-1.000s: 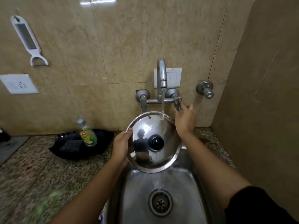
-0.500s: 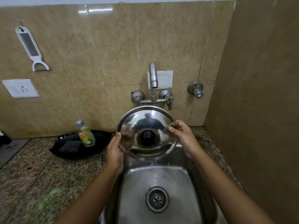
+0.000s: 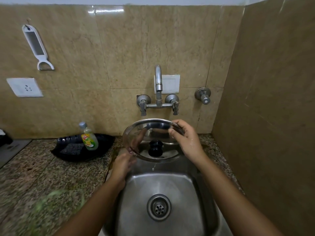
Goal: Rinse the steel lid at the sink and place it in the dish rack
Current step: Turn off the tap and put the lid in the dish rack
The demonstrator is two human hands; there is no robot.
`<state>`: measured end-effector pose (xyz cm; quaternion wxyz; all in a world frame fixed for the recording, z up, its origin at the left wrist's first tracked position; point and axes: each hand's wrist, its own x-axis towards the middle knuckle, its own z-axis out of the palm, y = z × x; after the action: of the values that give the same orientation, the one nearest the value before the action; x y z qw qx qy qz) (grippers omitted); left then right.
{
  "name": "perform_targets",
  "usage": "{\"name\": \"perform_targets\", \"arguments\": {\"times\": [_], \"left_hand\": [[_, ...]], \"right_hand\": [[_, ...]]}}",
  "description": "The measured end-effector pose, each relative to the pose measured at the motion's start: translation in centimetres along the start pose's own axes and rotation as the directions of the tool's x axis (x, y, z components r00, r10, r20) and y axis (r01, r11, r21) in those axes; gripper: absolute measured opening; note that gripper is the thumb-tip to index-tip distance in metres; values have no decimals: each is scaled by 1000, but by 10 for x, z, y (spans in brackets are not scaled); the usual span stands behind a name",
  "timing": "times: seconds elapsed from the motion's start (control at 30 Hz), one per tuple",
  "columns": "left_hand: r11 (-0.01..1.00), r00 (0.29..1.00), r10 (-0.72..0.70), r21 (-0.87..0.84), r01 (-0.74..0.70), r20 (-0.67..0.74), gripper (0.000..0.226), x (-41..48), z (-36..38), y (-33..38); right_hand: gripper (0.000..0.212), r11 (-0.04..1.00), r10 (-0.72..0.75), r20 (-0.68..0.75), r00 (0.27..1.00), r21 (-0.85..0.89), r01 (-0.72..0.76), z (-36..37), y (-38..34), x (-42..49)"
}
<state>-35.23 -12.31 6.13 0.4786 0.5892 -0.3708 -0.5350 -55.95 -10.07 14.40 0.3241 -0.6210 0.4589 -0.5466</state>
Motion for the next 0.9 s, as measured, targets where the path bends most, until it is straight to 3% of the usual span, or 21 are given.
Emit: {"name": "perform_targets", "arguments": {"times": [0.23, 0.4, 0.5, 0.67, 0.9], "left_hand": [[998, 998, 53, -47, -52, 14, 19, 4, -29, 26], [990, 996, 90, -111, -92, -21, 22, 28, -85, 50], [984, 993, 107, -136, -114, -55, 22, 56, -144, 70], [959, 961, 256, -94, -266, -110, 24, 89, -269, 119], [893, 864, 450, 109, -436, -225, 24, 119, -449, 198]], "right_hand": [[16, 995, 3, -96, 995, 104, 7, 30, -14, 15], [21, 901, 208, -249, 946, 426, -86, 87, -20, 42], [23, 779, 339, -244, 908, 614, -126, 147, -33, 62], [20, 638, 490, -180, 853, 740, -210, 266, -62, 101], [20, 577, 505, -71, 860, 768, -276, 441, -101, 165]]}}
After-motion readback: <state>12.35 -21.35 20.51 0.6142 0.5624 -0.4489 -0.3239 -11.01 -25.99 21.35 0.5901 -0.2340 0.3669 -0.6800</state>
